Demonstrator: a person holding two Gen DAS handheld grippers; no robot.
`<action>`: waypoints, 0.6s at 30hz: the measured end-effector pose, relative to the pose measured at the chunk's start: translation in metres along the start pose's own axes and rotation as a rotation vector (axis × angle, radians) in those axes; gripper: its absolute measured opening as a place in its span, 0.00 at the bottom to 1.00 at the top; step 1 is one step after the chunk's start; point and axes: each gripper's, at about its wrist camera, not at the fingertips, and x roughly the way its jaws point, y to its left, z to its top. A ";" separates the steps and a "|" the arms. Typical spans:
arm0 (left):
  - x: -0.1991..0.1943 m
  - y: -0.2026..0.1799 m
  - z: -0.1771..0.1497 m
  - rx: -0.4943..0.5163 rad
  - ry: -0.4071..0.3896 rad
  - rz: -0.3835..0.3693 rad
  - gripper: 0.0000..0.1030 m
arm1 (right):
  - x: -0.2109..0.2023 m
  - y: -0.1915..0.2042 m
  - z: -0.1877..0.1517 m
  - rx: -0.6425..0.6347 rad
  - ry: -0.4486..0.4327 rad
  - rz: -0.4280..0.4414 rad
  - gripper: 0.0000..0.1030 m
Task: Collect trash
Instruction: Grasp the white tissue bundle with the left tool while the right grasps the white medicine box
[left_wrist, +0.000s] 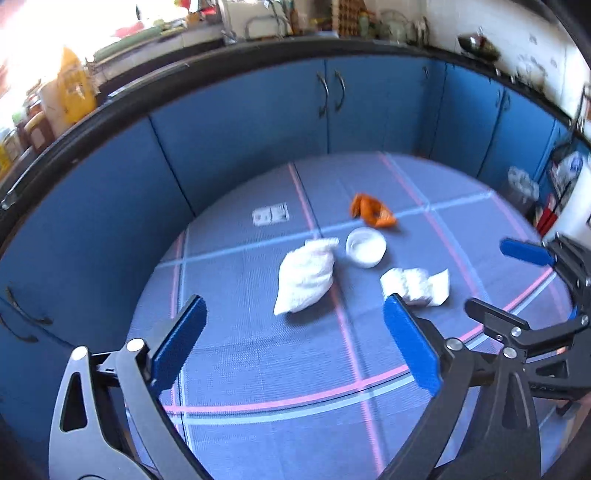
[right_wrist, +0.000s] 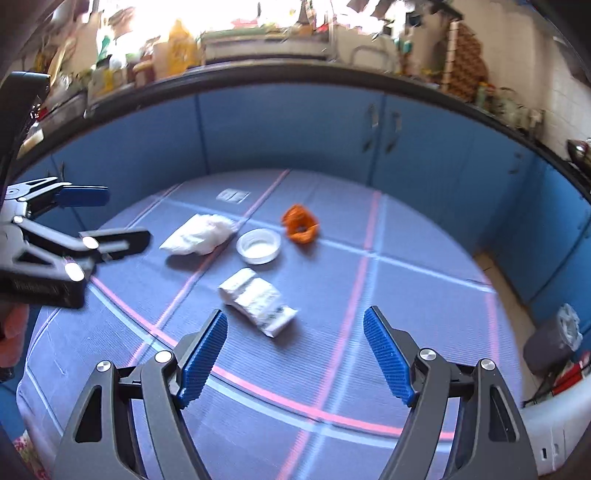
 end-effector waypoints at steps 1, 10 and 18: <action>0.006 -0.001 -0.002 0.018 0.006 -0.003 0.90 | 0.006 0.003 0.001 -0.006 0.010 0.003 0.72; 0.044 0.003 0.003 0.047 0.046 -0.060 0.90 | 0.054 0.017 0.011 -0.041 0.086 0.027 0.71; 0.072 0.014 0.010 -0.046 0.116 -0.119 0.62 | 0.054 0.006 0.012 -0.051 0.106 0.037 0.28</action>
